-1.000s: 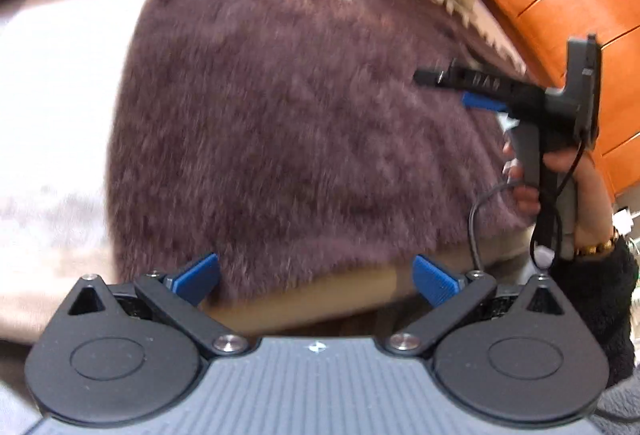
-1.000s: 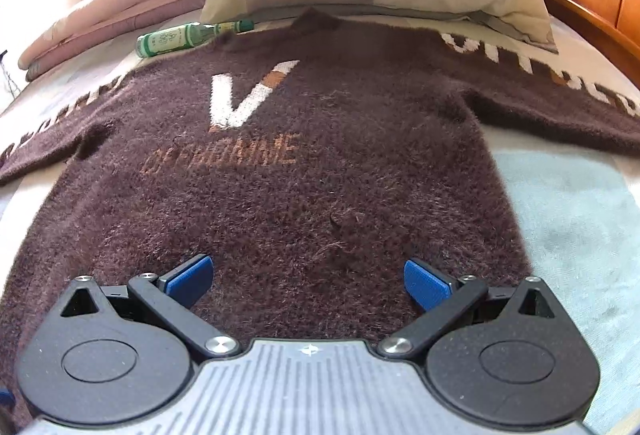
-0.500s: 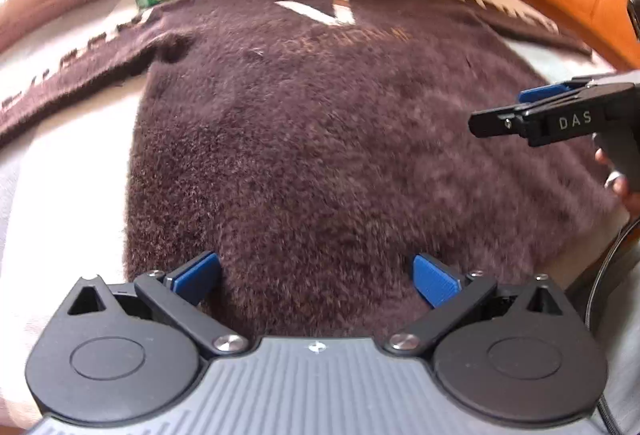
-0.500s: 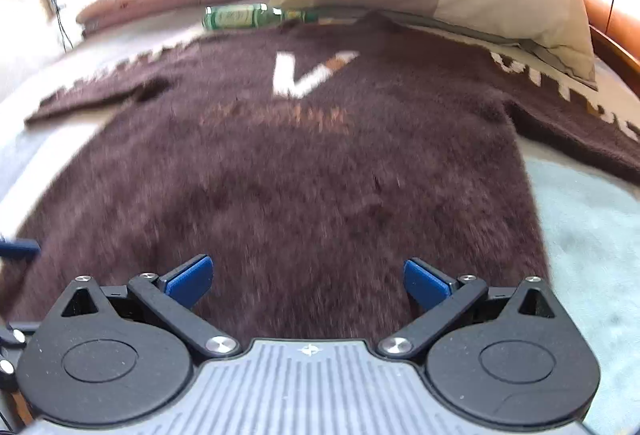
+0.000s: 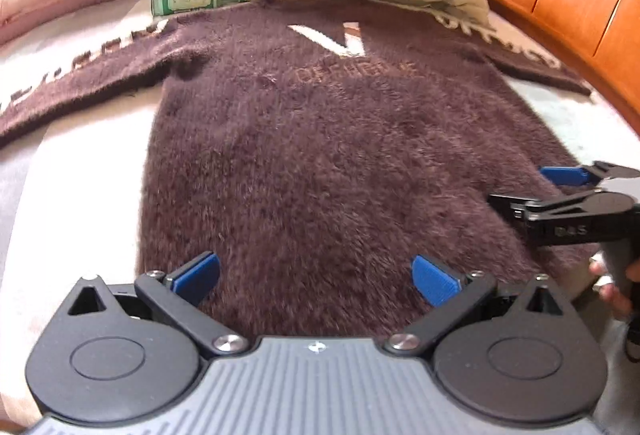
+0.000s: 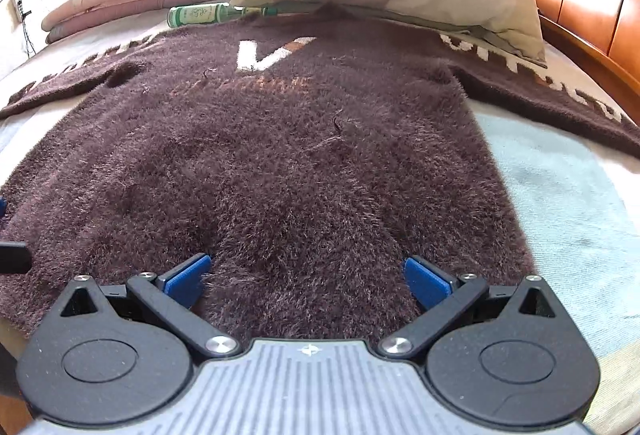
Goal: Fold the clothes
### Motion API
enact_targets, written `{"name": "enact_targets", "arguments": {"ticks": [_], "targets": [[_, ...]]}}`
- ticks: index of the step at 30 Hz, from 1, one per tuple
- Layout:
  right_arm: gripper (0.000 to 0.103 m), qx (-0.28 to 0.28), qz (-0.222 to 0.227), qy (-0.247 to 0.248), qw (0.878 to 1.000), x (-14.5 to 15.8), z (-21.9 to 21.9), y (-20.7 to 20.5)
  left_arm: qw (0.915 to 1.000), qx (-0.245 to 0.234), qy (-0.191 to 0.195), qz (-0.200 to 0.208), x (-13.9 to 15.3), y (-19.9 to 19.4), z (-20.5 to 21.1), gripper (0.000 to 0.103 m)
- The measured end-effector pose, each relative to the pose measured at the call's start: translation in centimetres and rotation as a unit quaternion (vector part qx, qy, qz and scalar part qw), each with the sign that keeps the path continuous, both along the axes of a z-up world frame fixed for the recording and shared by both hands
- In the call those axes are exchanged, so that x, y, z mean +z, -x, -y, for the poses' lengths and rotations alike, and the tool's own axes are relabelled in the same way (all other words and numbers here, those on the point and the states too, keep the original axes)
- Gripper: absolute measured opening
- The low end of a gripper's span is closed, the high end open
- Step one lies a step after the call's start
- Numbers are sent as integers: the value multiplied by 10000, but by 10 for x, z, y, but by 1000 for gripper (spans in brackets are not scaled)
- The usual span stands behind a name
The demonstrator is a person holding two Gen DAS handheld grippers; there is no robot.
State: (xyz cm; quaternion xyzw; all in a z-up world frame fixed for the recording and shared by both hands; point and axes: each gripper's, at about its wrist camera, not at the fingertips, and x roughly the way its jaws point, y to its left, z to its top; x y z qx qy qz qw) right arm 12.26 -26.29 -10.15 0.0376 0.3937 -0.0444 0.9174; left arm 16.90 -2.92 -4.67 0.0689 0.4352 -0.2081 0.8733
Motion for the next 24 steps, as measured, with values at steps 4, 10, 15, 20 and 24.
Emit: {"name": "enact_targets", "arguments": {"ticks": [4,10,15,20,24], "targets": [[103,-45,30,16,10000,-1,-1,1,9998,35,-25,-184,-12,-3,2,102],[103,-163,17,22,9999,-1,-3,1,9999,-70,-98,37,-16,15,-1,102],[103,-253,-11,39,9997,-1,-5,1,9995,-241,-161,154,-18,33,-8,102],[103,-209,192,41,9996,-4,-5,7,9994,-322,-86,85,-11,34,-14,102],[103,-197,294,46,9994,-4,-5,11,9992,-225,221,246,8,6,-11,102]]}}
